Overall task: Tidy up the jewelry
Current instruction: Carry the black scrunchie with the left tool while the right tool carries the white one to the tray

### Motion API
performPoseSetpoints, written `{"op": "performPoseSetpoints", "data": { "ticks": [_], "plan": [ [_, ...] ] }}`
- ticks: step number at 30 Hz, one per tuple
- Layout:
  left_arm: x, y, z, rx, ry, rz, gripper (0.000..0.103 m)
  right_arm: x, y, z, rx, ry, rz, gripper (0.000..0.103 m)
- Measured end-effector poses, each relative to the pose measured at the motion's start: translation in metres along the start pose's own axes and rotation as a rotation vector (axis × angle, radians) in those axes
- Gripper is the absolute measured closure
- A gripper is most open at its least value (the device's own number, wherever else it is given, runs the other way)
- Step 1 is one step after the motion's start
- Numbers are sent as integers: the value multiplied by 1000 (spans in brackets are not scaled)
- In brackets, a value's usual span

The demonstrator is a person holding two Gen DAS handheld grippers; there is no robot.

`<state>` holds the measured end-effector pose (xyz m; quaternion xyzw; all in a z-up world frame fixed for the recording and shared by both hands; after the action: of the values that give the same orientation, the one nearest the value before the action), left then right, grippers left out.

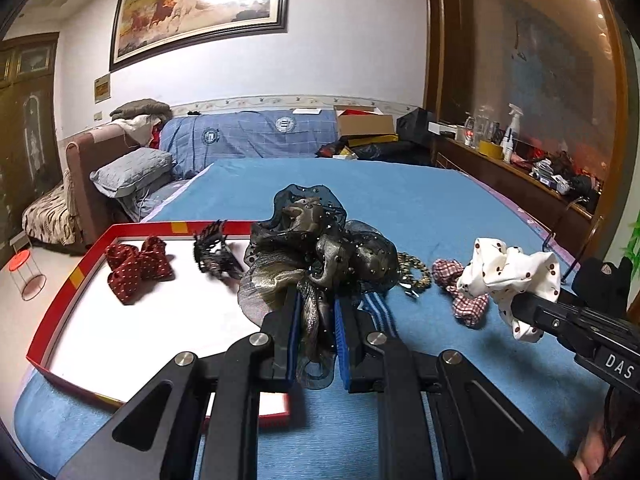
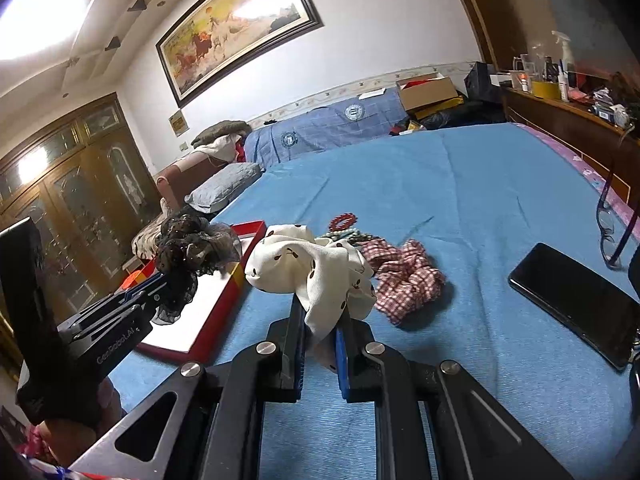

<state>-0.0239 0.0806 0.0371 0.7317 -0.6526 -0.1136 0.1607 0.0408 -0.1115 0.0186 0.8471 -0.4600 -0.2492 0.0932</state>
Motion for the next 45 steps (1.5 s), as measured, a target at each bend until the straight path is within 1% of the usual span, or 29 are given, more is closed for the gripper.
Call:
{"op": "performPoseSetpoints", "data": {
  "ticks": [13, 21, 30, 45],
  "plan": [
    [-31, 3, -4, 3, 56, -36, 88, -16, -12, -4, -18, 25, -34, 89],
    [-48, 3, -8, 11, 81, -58, 88, -39, -19, -11, -17, 52, -70, 89],
    [-80, 4, -11, 18, 128, -106, 88, -62, -31, -14, -30, 84, -107, 89],
    [-134, 6, 3, -2, 197, -173, 87, -94, -56, -11, -73, 103, -154, 89]
  ]
}}
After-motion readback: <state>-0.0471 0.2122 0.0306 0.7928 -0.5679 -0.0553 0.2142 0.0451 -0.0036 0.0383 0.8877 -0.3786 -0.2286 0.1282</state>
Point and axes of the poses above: each gripper's, at about its wrist camera, not at the fingertips, and y roughly against the way its jaws point, x to its right, z to its underside, the point moved 9 cm from there along -y, roughly the way its jaws point, and after that the axes turned 7 degrees about x, right-handed, at the moved point
